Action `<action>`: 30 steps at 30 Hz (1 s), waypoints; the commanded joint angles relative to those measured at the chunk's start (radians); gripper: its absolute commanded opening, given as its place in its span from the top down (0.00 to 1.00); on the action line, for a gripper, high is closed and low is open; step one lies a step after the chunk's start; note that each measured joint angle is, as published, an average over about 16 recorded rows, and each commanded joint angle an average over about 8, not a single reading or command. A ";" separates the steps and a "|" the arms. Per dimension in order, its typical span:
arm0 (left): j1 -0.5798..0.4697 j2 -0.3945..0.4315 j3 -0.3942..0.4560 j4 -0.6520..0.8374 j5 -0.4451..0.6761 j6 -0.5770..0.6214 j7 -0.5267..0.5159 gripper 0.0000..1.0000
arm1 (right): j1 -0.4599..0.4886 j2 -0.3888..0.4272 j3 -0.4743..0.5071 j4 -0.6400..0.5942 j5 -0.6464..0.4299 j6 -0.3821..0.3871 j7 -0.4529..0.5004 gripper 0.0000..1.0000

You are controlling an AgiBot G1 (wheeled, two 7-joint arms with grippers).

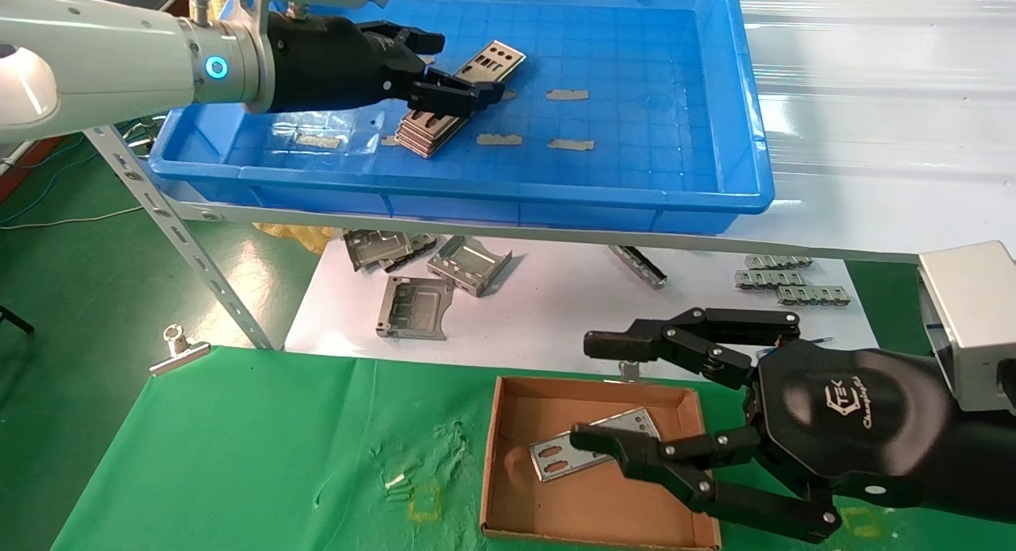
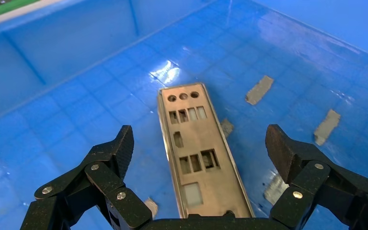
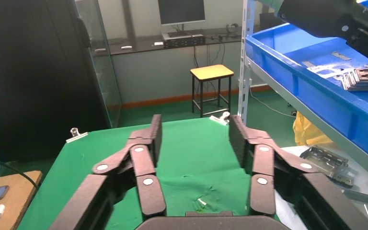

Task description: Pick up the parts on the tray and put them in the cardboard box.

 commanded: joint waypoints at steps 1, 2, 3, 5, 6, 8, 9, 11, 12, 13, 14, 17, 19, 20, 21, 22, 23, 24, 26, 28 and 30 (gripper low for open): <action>0.001 0.001 0.002 0.002 0.002 0.004 -0.001 0.16 | 0.000 0.000 0.000 0.000 0.000 0.000 0.000 0.00; 0.001 0.001 0.003 0.002 0.002 0.005 -0.001 0.26 | 0.000 0.000 0.000 0.000 0.000 0.000 0.000 0.00; 0.002 0.001 0.004 0.002 0.001 0.005 -0.001 0.39 | 0.000 0.000 0.000 0.000 0.000 0.000 0.000 0.00; 0.003 0.002 0.004 0.002 0.001 0.004 -0.002 0.64 | 0.000 0.000 0.000 0.000 0.000 0.000 0.000 0.00; 0.003 0.002 0.005 0.002 0.000 0.004 -0.003 0.76 | 0.000 0.000 0.000 0.000 0.000 0.000 0.000 0.00; 0.005 0.003 0.005 0.001 -0.001 0.003 -0.006 0.93 | 0.000 0.000 0.000 0.000 0.000 0.000 0.000 0.00; 0.006 0.003 0.005 0.001 -0.002 0.003 -0.008 0.98 | 0.000 0.000 0.000 0.000 0.000 0.000 0.000 0.00; 0.008 0.004 0.005 0.001 -0.004 0.002 -0.013 1.00 | 0.000 0.000 0.000 0.000 0.000 0.000 0.000 0.00; 0.009 0.004 0.005 0.001 -0.006 0.001 -0.016 1.00 | 0.000 0.000 0.000 0.000 0.000 0.000 0.000 0.00; 0.010 0.005 0.005 0.000 -0.007 0.000 -0.019 1.00 | 0.000 0.000 0.000 0.000 0.000 0.000 0.000 0.00; 0.011 0.005 0.004 0.000 -0.009 -0.001 -0.022 1.00 | 0.000 0.000 0.000 0.000 0.000 0.000 0.000 0.00; 0.015 0.005 0.004 -0.001 -0.013 -0.005 -0.030 1.00 | 0.000 0.000 0.000 0.000 0.000 0.000 0.000 0.00; 0.017 0.004 0.004 -0.001 -0.016 -0.009 -0.035 1.00 | 0.000 0.000 0.000 0.000 0.000 0.000 0.000 0.00; 0.017 0.004 0.004 -0.002 -0.016 -0.011 -0.036 1.00 | 0.000 0.000 0.000 0.000 0.000 0.000 0.000 0.00; 0.018 0.004 0.005 -0.002 -0.017 -0.012 -0.037 1.00 | 0.000 0.000 0.000 0.000 0.000 0.000 0.000 0.00; 0.019 0.004 0.005 -0.003 -0.017 -0.014 -0.038 1.00 | 0.000 0.000 0.000 0.000 0.000 0.000 0.000 0.00; 0.020 0.004 0.005 -0.004 -0.018 -0.016 -0.038 1.00 | 0.000 0.000 0.000 0.000 0.000 0.000 0.000 0.00; 0.021 0.004 0.006 -0.005 -0.018 -0.018 -0.038 1.00 | 0.000 0.000 0.000 0.000 0.000 0.000 0.000 0.00; 0.022 0.004 0.006 -0.007 -0.020 -0.022 -0.037 1.00 | 0.000 0.000 0.000 0.000 0.000 0.000 0.000 0.00; 0.024 0.003 0.006 -0.009 -0.022 -0.025 -0.036 1.00 | 0.000 0.000 0.000 0.000 0.000 0.000 0.000 0.00; 0.025 0.003 0.007 -0.009 -0.024 -0.028 -0.035 1.00 | 0.000 0.000 0.000 0.000 0.000 0.000 0.000 0.00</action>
